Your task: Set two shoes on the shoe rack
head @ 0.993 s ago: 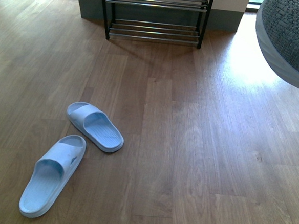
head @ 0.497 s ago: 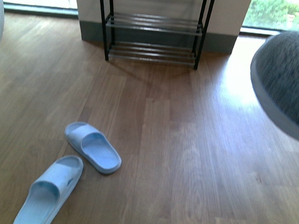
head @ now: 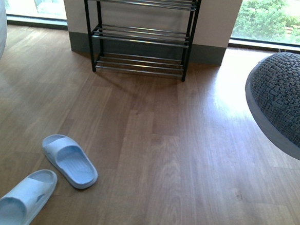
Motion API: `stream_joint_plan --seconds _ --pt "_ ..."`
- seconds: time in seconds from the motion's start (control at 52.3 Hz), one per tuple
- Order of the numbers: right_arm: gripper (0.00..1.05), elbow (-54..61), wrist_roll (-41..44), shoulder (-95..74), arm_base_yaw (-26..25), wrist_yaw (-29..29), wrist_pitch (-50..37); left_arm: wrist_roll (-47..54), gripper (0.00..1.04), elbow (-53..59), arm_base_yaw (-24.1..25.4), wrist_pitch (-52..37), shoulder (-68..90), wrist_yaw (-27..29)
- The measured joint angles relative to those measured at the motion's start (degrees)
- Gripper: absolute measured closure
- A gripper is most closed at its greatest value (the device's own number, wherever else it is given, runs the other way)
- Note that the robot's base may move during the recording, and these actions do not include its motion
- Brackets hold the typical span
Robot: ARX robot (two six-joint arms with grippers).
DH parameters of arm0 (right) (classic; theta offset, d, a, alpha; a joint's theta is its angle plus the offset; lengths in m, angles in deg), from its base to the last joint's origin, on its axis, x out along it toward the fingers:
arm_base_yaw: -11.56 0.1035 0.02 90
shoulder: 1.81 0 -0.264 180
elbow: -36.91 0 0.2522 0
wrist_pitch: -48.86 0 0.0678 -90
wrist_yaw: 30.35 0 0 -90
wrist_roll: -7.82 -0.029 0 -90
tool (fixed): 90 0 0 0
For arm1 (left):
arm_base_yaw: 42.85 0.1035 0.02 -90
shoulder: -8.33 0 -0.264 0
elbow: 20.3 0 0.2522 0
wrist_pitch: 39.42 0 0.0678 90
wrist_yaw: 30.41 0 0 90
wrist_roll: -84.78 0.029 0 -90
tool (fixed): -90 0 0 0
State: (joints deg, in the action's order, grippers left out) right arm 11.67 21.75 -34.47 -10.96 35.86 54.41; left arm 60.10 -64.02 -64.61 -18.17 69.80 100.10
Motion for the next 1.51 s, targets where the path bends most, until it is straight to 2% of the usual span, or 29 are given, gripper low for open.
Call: stream_joint_plan --seconds 1.509 --pt "1.03 0.0 -0.28 0.02 -0.04 -0.22 0.04 0.02 1.03 0.09 -0.07 -0.04 0.02 -0.11"
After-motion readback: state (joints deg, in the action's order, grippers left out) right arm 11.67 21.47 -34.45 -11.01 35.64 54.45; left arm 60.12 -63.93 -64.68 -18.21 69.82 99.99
